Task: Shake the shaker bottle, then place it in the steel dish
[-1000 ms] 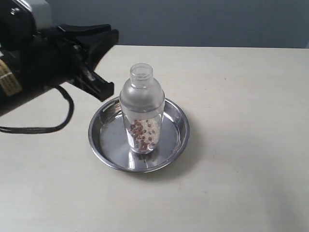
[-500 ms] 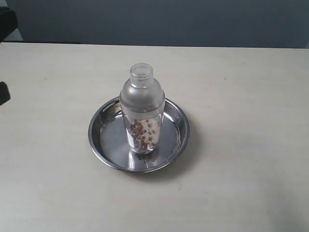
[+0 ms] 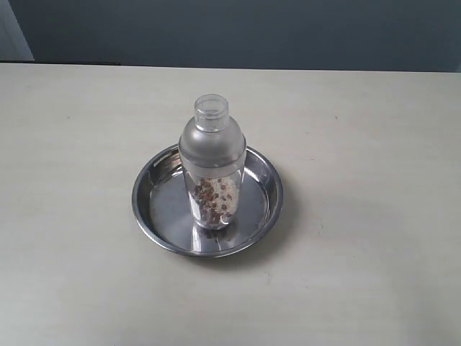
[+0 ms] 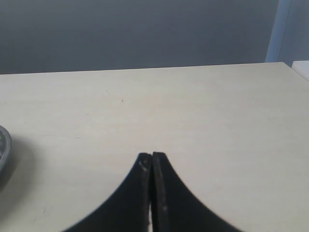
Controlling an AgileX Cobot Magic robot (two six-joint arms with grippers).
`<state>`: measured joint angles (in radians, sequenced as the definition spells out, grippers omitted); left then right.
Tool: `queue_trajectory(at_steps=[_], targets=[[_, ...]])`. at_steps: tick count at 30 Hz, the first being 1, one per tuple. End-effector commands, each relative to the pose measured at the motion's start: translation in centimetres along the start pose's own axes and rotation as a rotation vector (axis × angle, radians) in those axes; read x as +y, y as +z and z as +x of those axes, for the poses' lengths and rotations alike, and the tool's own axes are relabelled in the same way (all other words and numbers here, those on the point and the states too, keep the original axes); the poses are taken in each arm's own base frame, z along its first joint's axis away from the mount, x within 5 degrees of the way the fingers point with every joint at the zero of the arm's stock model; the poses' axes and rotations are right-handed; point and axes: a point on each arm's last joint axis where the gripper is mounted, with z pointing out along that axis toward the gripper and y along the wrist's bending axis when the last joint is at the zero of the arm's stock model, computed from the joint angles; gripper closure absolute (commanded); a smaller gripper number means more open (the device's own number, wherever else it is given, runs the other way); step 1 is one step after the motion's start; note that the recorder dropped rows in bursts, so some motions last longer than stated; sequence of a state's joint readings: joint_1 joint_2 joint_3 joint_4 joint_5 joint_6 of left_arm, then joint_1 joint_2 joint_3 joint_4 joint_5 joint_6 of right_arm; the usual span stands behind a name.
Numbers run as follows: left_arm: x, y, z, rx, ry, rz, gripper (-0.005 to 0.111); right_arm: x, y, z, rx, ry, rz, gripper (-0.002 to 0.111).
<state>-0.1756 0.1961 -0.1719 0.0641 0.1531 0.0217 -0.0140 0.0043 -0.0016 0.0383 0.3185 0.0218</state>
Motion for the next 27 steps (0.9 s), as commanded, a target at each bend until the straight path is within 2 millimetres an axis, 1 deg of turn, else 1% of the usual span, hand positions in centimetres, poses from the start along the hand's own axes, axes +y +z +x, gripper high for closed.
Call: queue_trajectory(at_steps=[1,7,9,13,16,27], targets=[[0.0,-0.7,2.8,0.053,-0.060,-0.032,0.106,0.0,0.0,-0.1,-0.014,-0.005,-0.003,0.109],[-0.3,-1.0,5.8,0.158,-0.092,-0.033,0.106,0.0,0.0,-0.1,-0.014,-0.005,-0.003,0.109],[-0.4,-1.0,6.3,0.152,-0.095,-0.033,0.106,0.0,0.0,-0.1,-0.014,-0.005,-0.003,0.109],[-0.4,-1.0,6.0,0.124,-0.107,-0.031,0.106,0.0,0.0,-0.1,-0.014,-0.005,-0.003,0.109],[-0.3,-0.9,5.2,0.033,-0.113,-0.036,0.106,0.0,0.0,-0.1,-0.014,-0.005,-0.003,0.109],[-0.3,-0.9,5.2,0.033,-0.111,-0.036,0.106,0.0,0.0,-0.1,-0.014,-0.005,-0.003,0.109]])
